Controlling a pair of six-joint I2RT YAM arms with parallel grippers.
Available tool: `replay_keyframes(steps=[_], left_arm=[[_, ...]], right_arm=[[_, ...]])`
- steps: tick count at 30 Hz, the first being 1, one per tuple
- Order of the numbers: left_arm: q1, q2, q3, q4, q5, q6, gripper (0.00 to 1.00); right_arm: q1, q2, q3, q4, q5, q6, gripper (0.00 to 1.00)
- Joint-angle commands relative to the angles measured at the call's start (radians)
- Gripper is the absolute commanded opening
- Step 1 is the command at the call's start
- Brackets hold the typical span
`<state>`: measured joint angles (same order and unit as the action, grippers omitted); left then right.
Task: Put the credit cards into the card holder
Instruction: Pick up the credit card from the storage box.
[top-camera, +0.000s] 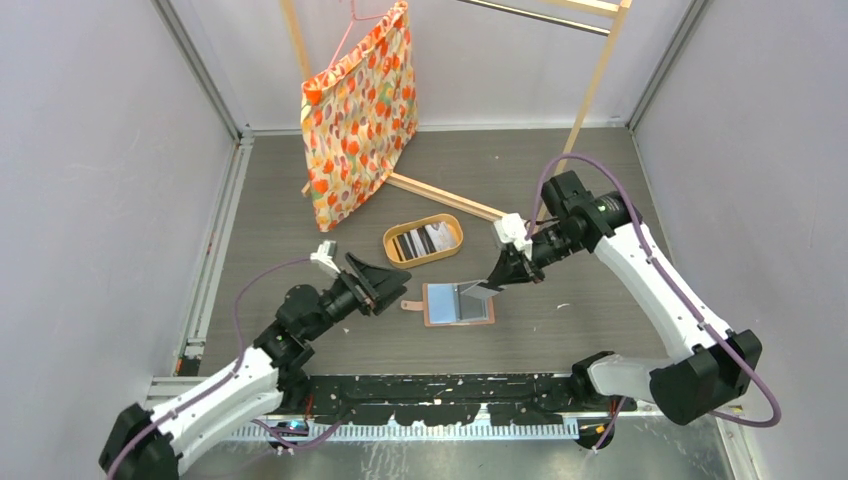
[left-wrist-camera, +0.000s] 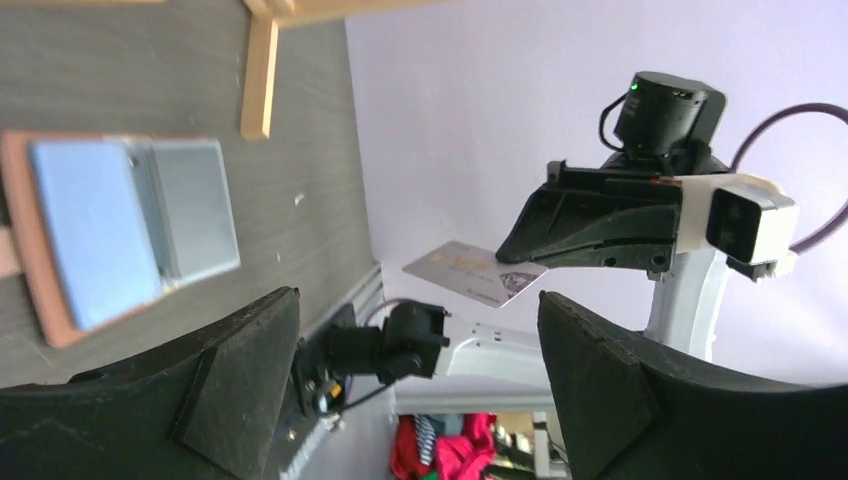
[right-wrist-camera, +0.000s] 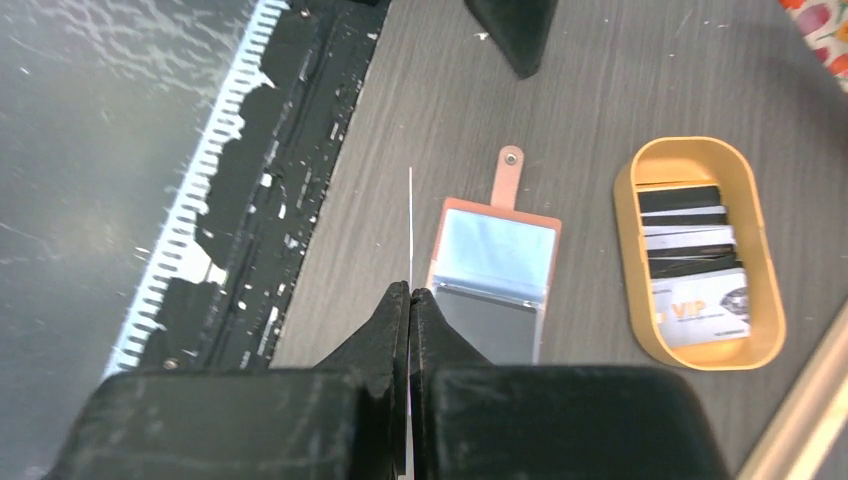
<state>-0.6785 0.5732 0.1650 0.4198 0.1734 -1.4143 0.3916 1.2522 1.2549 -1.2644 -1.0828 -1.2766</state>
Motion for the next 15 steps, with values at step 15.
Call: replay_keyframes(steps=[15], left_arm=[[-0.301,0.748,0.210,0.591,-0.126,-0.434,0.70]], right_arm=[[-0.030,-0.116,-0.143,0.049,-0.002,-0.331,0.01]])
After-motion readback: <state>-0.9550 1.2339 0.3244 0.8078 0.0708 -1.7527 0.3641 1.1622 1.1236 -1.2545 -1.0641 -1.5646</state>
